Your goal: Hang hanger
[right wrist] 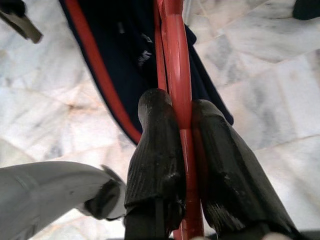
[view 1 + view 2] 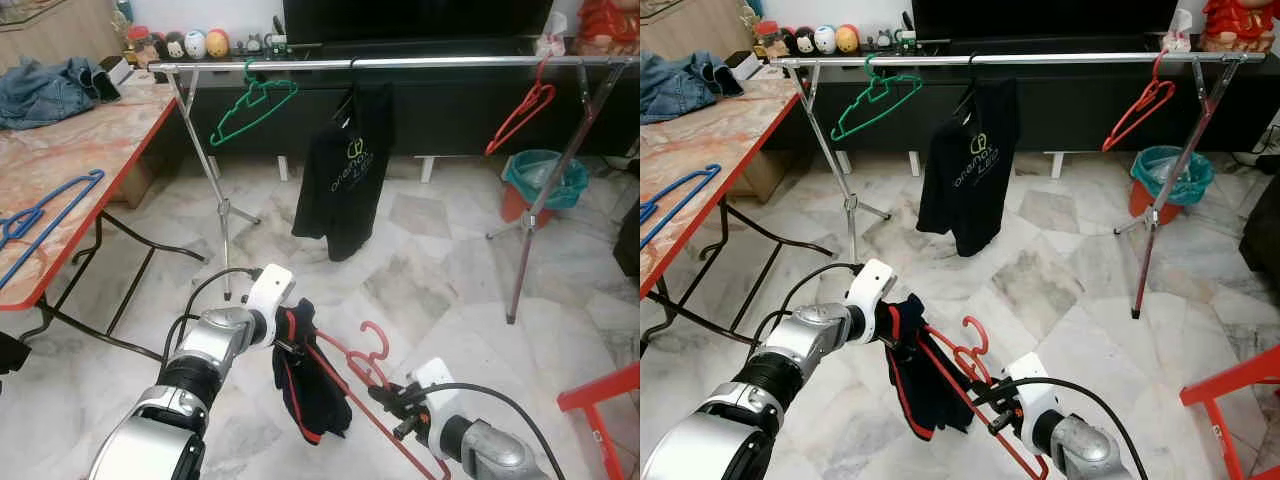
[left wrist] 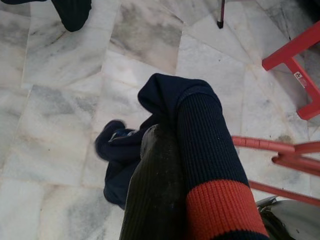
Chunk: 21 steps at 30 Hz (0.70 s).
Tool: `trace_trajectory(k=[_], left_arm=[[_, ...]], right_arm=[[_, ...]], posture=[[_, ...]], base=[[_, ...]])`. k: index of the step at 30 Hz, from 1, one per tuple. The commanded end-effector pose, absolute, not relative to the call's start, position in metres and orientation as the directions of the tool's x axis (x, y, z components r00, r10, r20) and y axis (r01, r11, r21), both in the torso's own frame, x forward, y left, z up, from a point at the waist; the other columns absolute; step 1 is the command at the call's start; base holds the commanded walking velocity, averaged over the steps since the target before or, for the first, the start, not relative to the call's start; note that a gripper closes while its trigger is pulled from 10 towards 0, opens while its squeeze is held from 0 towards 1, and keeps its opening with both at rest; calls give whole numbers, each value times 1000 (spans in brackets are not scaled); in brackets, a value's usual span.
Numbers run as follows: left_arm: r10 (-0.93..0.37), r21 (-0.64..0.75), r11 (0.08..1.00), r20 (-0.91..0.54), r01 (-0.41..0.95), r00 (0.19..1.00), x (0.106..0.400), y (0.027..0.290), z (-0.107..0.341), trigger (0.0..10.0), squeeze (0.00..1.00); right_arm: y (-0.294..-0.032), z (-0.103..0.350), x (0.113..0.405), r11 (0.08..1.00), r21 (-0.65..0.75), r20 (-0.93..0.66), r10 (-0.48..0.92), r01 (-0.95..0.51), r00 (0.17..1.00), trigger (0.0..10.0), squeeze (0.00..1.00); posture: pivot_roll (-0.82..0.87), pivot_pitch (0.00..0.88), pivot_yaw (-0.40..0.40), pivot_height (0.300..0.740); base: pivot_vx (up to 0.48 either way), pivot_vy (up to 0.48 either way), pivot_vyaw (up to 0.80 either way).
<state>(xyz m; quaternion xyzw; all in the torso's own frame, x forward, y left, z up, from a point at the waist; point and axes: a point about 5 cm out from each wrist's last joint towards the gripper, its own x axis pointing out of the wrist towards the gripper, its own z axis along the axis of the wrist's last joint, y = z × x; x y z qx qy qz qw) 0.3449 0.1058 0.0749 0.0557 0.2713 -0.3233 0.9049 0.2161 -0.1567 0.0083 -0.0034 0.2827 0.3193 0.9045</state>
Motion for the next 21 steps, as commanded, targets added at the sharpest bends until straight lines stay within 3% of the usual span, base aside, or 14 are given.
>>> trace_trajectory(k=[1, 13, 20, 21], left_arm=[[-560, -67, 777, -528, 626, 638, 344, 105, 76, 10000, 0], [-523, -49, 805, -528, 591, 669, 346, 110, 77, 10000, 0], [-534, -56, 797, -529, 601, 659, 346, 109, 77, 10000, 0], [-544, -61, 790, -531, 611, 650, 345, 108, 77, 10000, 0]], right_arm=[[-151, 13, 215, 771, 197, -484, 613, -605, 624, 10000, 0], [-146, 13, 198, 677, 271, -499, 706, -684, 502, 10000, 0], [-149, 14, 197, 697, 255, -511, 686, -670, 519, 10000, 0], [-152, 13, 201, 721, 212, -517, 655, -660, 551, 10000, 0]], posture=[[-41, 35, 71, 740], [-42, 36, 73, 740], [-44, 35, 74, 740], [-43, 34, 74, 740]], base=[[0, 0, 0], [0, 0, 0], [0, 0, 0], [0, 0, 0]])
